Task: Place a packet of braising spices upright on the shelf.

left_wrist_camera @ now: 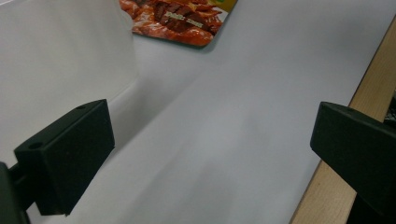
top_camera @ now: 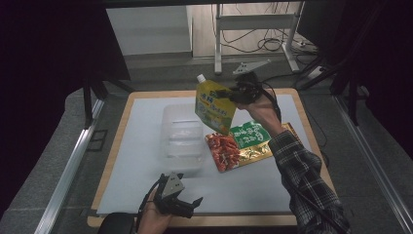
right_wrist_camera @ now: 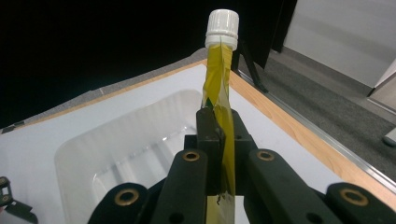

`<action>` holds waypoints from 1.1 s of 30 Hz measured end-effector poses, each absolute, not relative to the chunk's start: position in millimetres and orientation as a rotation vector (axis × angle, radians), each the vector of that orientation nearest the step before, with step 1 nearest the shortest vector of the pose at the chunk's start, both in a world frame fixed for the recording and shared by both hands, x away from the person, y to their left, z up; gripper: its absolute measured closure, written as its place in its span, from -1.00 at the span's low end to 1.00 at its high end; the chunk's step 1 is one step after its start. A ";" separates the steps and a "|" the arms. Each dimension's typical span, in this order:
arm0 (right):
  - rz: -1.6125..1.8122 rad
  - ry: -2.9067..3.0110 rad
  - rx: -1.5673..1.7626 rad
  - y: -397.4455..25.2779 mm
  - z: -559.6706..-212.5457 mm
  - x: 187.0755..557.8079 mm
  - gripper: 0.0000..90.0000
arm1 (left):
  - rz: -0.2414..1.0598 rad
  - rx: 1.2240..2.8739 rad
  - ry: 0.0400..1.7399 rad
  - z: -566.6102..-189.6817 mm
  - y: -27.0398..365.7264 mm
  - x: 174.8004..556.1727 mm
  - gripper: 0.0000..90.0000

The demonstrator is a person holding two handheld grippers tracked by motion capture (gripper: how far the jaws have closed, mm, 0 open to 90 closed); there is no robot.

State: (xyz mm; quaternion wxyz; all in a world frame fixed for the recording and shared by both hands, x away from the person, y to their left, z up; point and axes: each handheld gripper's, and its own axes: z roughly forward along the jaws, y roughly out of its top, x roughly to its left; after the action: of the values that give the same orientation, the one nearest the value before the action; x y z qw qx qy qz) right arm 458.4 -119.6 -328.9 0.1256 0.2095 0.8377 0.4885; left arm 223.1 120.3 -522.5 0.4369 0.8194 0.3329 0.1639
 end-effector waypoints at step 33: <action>1.453 2.486 0.481 -31.3 -337.6 502.7 0.95 | 0.413 2.051 0.785 -521.3 121.0 222.6 -1.00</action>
State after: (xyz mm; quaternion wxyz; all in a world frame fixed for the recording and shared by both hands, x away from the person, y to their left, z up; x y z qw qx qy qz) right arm 502.7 -31.3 -337.6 0.1109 0.1638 0.8463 0.4946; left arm 222.6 121.0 -521.3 0.4383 0.8249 0.3160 0.1660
